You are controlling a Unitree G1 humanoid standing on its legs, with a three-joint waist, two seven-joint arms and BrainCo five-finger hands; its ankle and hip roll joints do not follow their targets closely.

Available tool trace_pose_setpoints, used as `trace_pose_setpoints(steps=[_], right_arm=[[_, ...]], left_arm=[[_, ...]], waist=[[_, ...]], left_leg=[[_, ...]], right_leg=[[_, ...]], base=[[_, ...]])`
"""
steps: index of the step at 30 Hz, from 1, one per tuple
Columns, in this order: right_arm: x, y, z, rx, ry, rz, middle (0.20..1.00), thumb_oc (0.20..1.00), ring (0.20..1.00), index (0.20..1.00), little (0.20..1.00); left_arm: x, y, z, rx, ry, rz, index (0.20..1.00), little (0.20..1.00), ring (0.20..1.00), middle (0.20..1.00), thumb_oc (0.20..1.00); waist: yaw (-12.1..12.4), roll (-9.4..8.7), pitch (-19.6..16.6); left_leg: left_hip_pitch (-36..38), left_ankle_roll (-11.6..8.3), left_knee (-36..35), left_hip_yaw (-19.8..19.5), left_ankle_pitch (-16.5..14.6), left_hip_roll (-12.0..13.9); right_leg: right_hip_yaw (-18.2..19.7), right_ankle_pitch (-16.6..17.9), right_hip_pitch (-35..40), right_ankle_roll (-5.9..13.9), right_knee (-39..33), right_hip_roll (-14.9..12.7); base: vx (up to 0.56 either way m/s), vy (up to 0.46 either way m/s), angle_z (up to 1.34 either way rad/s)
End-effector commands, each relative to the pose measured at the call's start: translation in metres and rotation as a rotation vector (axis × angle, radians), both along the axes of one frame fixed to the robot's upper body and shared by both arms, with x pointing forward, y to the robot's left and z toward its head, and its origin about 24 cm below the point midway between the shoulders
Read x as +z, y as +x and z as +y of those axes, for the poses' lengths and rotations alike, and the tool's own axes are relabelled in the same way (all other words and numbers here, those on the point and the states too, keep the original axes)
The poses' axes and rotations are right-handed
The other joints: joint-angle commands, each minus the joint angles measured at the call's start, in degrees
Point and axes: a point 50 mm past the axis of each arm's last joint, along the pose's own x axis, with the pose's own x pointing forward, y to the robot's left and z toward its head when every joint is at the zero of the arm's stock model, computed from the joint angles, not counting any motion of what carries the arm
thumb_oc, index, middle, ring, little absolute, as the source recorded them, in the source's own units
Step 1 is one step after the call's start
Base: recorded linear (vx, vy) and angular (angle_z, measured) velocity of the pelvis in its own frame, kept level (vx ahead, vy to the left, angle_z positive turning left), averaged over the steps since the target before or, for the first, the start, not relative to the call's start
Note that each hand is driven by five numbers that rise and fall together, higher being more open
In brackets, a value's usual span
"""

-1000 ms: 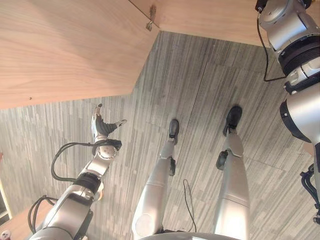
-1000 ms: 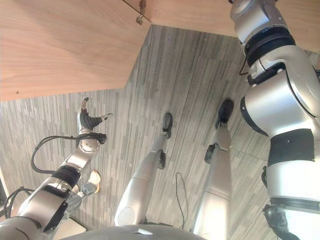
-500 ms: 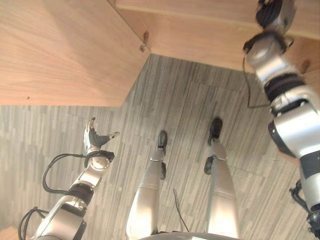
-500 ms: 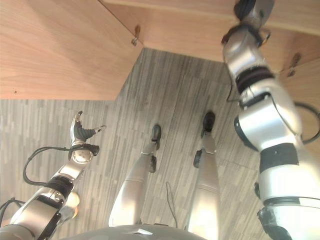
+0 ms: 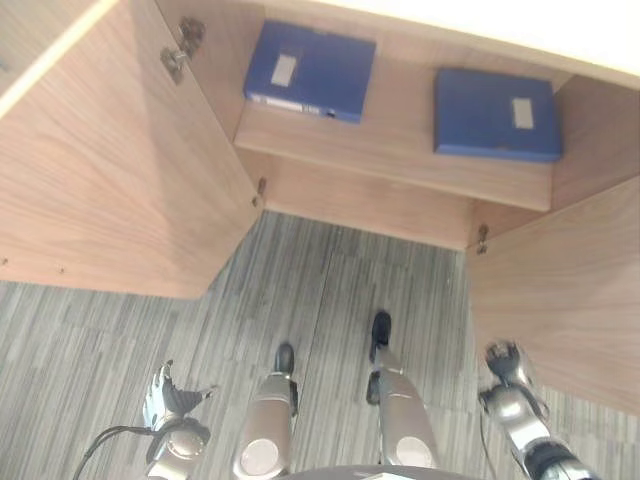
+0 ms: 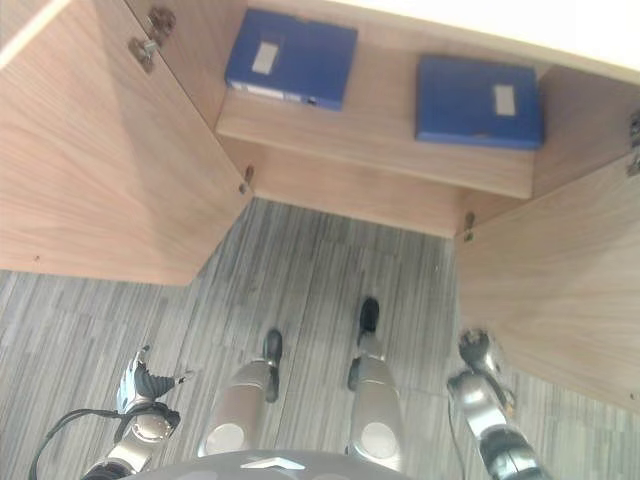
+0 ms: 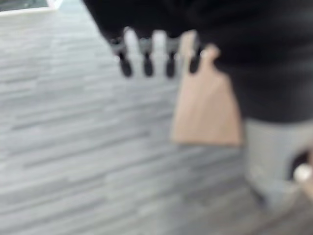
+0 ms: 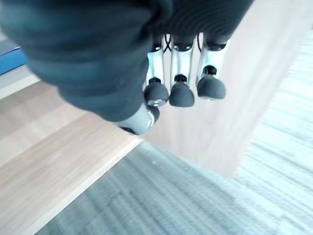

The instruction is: Put the empty folder in the office cabinet

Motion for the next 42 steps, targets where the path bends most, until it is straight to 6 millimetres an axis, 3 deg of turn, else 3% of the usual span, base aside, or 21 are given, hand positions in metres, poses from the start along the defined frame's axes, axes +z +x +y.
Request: trace_pose_setpoints(steps=[1,3,4,6,10,11,22,23,24,27,29,30,31,32,33,34,35,36,37,40,42], right_arm=[[0.038,0.050,-0.015,0.040,-0.067,-0.183,0.200,0.200,0.200,0.200,0.200],[0.038,0.050,-0.015,0.040,-0.067,-0.183,0.200,0.200,0.200,0.200,0.200],[-0.012,-0.007,0.005,-0.081,0.033,0.055,0.200,0.200,0.200,0.200,0.200],[-0.023,-0.023,0.009,-0.100,0.050,0.136,0.200,0.200,0.200,0.200,0.200],[-0.027,-0.028,0.010,-0.107,0.055,0.165,0.200,0.200,0.200,0.200,0.200],[-0.037,-0.050,0.012,-0.125,0.057,0.269,0.200,0.200,0.200,0.200,0.200],[-0.047,-0.084,0.008,-0.231,0.112,0.374,0.200,0.200,0.200,0.200,0.200],[-0.048,-0.086,0.007,-0.246,0.117,0.378,0.231,0.231,0.231,0.231,0.231],[-0.048,-0.088,0.005,-0.304,0.153,0.364,1.000,1.000,1.000,1.000,1.000],[-0.042,-0.078,-0.007,-0.363,0.159,0.297,1.000,1.000,1.000,1.000,1.000],[-0.036,-0.074,-0.017,-0.389,0.139,0.257,1.000,1.000,1.000,1.000,1.000],[-0.025,-0.068,-0.041,-0.451,0.089,0.193,1.000,1.000,1.000,1.000,1.000],[-0.025,-0.068,-0.041,-0.451,0.089,0.193,1.000,1.000,1.000,1.000,1.000],[-0.009,-0.063,-0.070,-0.565,0.046,0.104,1.000,1.000,1.000,1.000,1.000],[-0.009,-0.063,-0.070,-0.565,0.046,0.104,1.000,1.000,1.000,1.000,1.000],[0.010,-0.051,-0.095,-0.679,0.024,-0.026,1.000,1.000,1.000,1.000,1.000],[0.010,-0.051,-0.095,-0.679,0.024,-0.026,1.000,1.000,1.000,1.000,1.000],[0.020,-0.046,-0.106,-0.727,0.016,-0.094,1.000,1.000,1.000,1.000,1.000],[0.031,-0.055,-0.126,-0.798,-0.031,-0.140,1.000,1.000,1.000,1.000,1.000],[0.039,-0.055,-0.134,-0.871,-0.022,-0.208,1.000,1.000,1.000,1.000,1.000],[0.047,-0.067,-0.149,-0.953,-0.020,-0.257,1.000,1.000,1.000,1.000,1.000]], left_arm=[[0.010,0.007,0.013,0.000,0.061,-0.048,1.000,1.000,1.000,1.000,1.000],[0.010,0.007,0.013,0.000,0.061,-0.048,1.000,1.000,1.000,1.000,1.000],[-0.011,-0.003,0.003,0.121,0.051,0.083,1.000,1.000,1.000,1.000,1.000],[-0.016,-0.007,0.000,0.135,0.023,0.113,1.000,1.000,1.000,1.000,1.000],[-0.017,-0.009,0.000,0.143,0.018,0.122,1.000,1.000,1.000,1.000,1.000],[-0.024,-0.022,-0.004,0.147,-0.006,0.171,1.000,1.000,1.000,1.000,1.000],[-0.041,-0.065,-0.014,0.177,-0.072,0.346,1.000,1.000,1.000,1.000,1.000],[-0.042,-0.067,-0.015,0.176,-0.076,0.354,1.000,1.000,1.000,1.000,1.000],[-0.042,-0.063,-0.018,0.158,-0.084,0.353,1.000,1.000,1.000,1.000,1.000],[-0.042,-0.061,-0.016,0.190,-0.092,0.342,1.000,1.000,1.000,1.000,1.000],[-0.040,-0.056,-0.014,0.191,-0.091,0.328,1.000,1.000,1.000,1.000,1.000],[-0.038,-0.052,-0.010,0.191,-0.080,0.311,1.000,1.000,1.000,1.000,1.000],[-0.038,-0.051,-0.010,0.191,-0.080,0.310,1.000,1.000,1.000,1.000,1.000],[-0.035,-0.051,-0.002,0.204,-0.062,0.311,1.000,1.000,1.000,1.000,1.000],[-0.035,-0.051,-0.002,0.203,-0.062,0.311,1.000,1.000,1.000,1.000,1.000],[-0.035,-0.058,0.005,0.224,-0.051,0.333,1.000,1.000,1.000,1.000,1.000],[-0.035,-0.058,0.005,0.224,-0.051,0.332,1.000,1.000,1.000,1.000,1.000],[-0.036,-0.064,0.008,0.229,-0.046,0.350,1.000,1.000,1.000,1.000,1.000],[-0.038,-0.074,0.009,0.238,-0.048,0.377,1.000,1.000,1.000,1.000,1.000],[-0.039,-0.081,0.010,0.265,-0.050,0.395,1.000,1.000,1.000,1.000,1.000],[-0.039,-0.085,0.011,0.272,-0.057,0.404,1.000,1.000,1.000,1.000,1.000]], waist=[[0.4,1.84,0.6],[0.4,1.84,0.6],[-1.9,0.18,-2.6],[-2.4,-0.14,-3.9],[-2.5,-0.08,-4.5],[-3.1,0.43,-6.9],[-4.2,1.99,-11.2],[-4.4,2.03,-11.3],[-4.9,1.95,-10.9],[-6.4,2.13,-10.3],[-7.1,3.02,-9.5],[-6.9,4.61,-8.9],[-6.9,4.51,-8.9],[-6.3,5.67,-9.4],[-6.3,5.67,-9.5],[-5.8,6.13,-10.0],[-5.7,6.12,-10.1],[-5.1,5.84,-11.0],[-4.3,4.77,-13.1],[-4.0,4.70,-14.5],[-3.9,4.68,-15.7]], left_leg=[[4.6,0.10,-3.5,-1.7,-5.1,0.7],[4.6,0.10,-3.5,-1.7,-5.1,0.7],[10.2,1.40,-4.1,0.1,-6.6,0.8],[12.4,1.92,-5.2,0.7,-6.5,0.4],[13.4,2.06,-5.7,1.0,-6.6,0.3],[17.8,2.80,-8.6,2.3,-6.3,-0.2],[24.2,3.62,-14.4,4.2,-5.2,-1.4],[24.5,3.74,-14.0,4.3,-5.4,-1.5],[24.8,4.41,-13.2,4.9,-5.8,-2.0],[25.3,4.58,-15.1,6.6,-4.6,-2.6],[24.9,4.64,-15.9,7.1,-3.3,-2.0],[23.8,5.01,-16.7,8.2,-1.3,-1.0],[23.7,5.02,-16.7,8.3,-1.1,-1.2],[23.1,5.12,-18.7,8.8,0.9,-0.4],[23.0,5.12,-18.7,8.8,0.9,-0.4],[22.9,4.87,-20.2,9.6,2.6,0.1],[22.7,4.87,-20.3,9.7,2.7,0.1],[22.5,4.42,-20.9,10.1,2.9,0.0],[22.2,3.71,-22.3,10.5,3.7,-0.2],[21.6,3.03,-23.8,10.7,5.2,0.1],[21.6,2.55,-25.3,10.8,5.6,0.2]], right_leg=[[-0.7,-1.1,1.3,5.92,-0.5,-3.5],[-0.7,-1.1,1.3,5.92,-0.5,-3.5],[0.4,-2.1,5.6,6.22,-0.8,-2.4],[0.7,-2.0,6.7,6.34,-0.9,-2.3],[0.8,-2.0,7.3,6.38,-1.0,-2.2],[1.5,-1.9,9.2,6.45,-1.7,-1.5],[2.8,-1.5,11.8,6.78,-3.2,-0.9],[2.9,-1.5,12.1,6.78,-3.2,-0.9],[3.4,-0.9,12.0,6.99,-2.7,-1.3],[3.2,4.1,9.5,8.60,-2.2,-2.4],[2.1,2.7,8.4,8.72,-0.3,-2.6],[0.3,-2.9,9.5,6.73,6.0,-2.6],[0.4,-2.9,9.3,6.71,6.1,-2.7],[1.3,-6.7,10.4,4.97,13.5,-2.1],[1.4,-6.7,10.4,4.97,13.5,-2.1],[2.5,-8.4,12.6,4.74,16.6,-1.4],[2.6,-8.1,12.5,4.71,16.4,-1.4],[2.0,-10.8,16.1,4.74,11.9,-0.5],[2.4,-12.7,18.7,4.82,5.9,1.5],[3.3,-11.6,19.1,5.21,1.4,3.2],[3.4,-11.0,20.0,5.05,-1.0,3.9]], base=[[-0.01,0.003,-0.03],[0.03,0.059,0.00],[0.06,0.139,-0.05],[0.04,0.099,-0.07],[0.02,0.025,-0.23],[0.05,0.048,-0.35],[0.02,0.017,-0.12],[-0.03,0.073,0.00],[-0.03,0.092,-0.01],[-0.11,0.070,-0.18],[-0.19,0.071,-0.21],[-0.16,0.059,-0.24],[-0.25,0.081,-0.34],[-0.10,0.021,-0.35],[-0.16,-0.009,-0.27],[-0.07,-0.030,-0.28],[-0.07,-0.080,-0.25],[0.02,-0.143,-0.60],[0.02,-0.143,-0.58],[0.01,-0.127,-0.38],[0.04,-0.085,-0.16]])
